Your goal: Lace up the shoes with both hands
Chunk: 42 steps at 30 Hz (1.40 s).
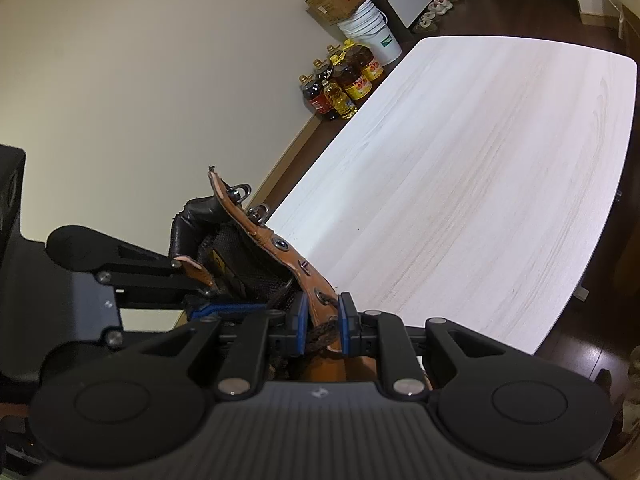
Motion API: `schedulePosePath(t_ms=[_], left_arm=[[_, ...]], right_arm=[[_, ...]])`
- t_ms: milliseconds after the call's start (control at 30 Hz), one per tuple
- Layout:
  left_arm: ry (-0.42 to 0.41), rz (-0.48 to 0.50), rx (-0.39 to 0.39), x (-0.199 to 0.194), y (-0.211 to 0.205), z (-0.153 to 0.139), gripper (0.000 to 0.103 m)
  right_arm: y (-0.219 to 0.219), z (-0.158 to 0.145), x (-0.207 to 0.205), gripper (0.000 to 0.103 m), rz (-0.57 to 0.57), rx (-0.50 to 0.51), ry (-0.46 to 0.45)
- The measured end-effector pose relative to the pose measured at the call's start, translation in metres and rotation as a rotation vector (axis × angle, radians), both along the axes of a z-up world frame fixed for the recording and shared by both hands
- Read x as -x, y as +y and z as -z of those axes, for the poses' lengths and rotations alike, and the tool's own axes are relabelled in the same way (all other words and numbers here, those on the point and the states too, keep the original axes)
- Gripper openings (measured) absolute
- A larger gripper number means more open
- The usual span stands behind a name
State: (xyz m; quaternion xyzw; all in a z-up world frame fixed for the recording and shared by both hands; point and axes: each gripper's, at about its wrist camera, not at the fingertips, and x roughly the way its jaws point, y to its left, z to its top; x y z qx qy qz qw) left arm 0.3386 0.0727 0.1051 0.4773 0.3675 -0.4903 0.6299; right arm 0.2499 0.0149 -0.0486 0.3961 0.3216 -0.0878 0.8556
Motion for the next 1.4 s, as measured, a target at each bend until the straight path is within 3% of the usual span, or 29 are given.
schedulePosePath(t_ms=[133, 267, 367, 467, 567, 600, 633, 733, 800, 933, 1033, 1100, 1167, 1200, 1300, 1400], left_arm=[[-0.006, -0.006, 0.018, 0.002, 0.001, 0.000, 0.003], [-0.017, -0.004, 0.026, 0.003, 0.000, 0.001, 0.003], [-0.014, -0.005, 0.031, 0.003, -0.001, 0.000, 0.003], [-0.015, -0.007, 0.030, 0.004, -0.002, 0.000, 0.003], [-0.018, -0.013, 0.027, -0.002, -0.008, 0.002, 0.003], [-0.017, -0.015, 0.030, -0.003, -0.009, 0.002, 0.004], [-0.015, -0.017, 0.033, -0.004, -0.010, 0.001, 0.004], [0.044, -0.038, 0.074, -0.008, -0.002, -0.008, 0.007], [0.106, -0.056, 0.112, -0.012, 0.008, -0.018, 0.008], [0.211, -0.147, 0.261, -0.026, 0.056, -0.054, 0.008], [0.203, -0.263, 0.325, -0.040, 0.094, -0.067, 0.008], [0.180, -0.342, 0.303, -0.050, 0.112, -0.063, 0.008], [0.156, -0.405, 0.258, -0.058, 0.127, -0.051, 0.008], [0.156, -0.409, 0.248, -0.059, 0.129, -0.046, 0.008], [0.170, -0.404, 0.229, -0.062, 0.135, -0.030, 0.012], [0.165, -0.295, 0.218, -0.049, 0.128, -0.016, 0.014]], right_arm=[[-0.010, 0.002, 0.008, 0.017, 0.041, -0.109, -0.045], [-0.035, 0.022, 0.020, 0.017, 0.177, -0.333, -0.109], [-0.052, 0.056, 0.020, 0.017, 0.281, -0.615, -0.156], [-0.050, 0.073, 0.012, 0.017, 0.287, -0.740, -0.173], [-0.048, 0.084, 0.006, 0.015, 0.290, -0.811, -0.172], [-0.048, 0.087, 0.004, 0.005, 0.292, -0.829, -0.169], [-0.047, 0.089, 0.003, 0.003, 0.293, -0.844, -0.165], [-0.053, 0.091, 0.004, 0.002, 0.301, -0.855, -0.152], [-0.060, 0.085, 0.008, 0.002, 0.309, -0.791, -0.144], [-0.103, 0.059, 0.015, 0.002, 0.339, -0.506, -0.100], [-0.141, 0.035, 0.010, 0.002, 0.353, -0.175, -0.008], [-0.166, 0.016, 0.004, 0.003, 0.369, 0.091, 0.081], [-0.178, 0.003, -0.007, 0.006, 0.331, 0.288, 0.153], [-0.176, -0.002, -0.013, 0.009, 0.290, 0.344, 0.171], [-0.148, -0.015, -0.030, 0.017, 0.124, 0.386, 0.156], [-0.098, -0.025, -0.043, 0.017, -0.130, 0.425, 0.124]])
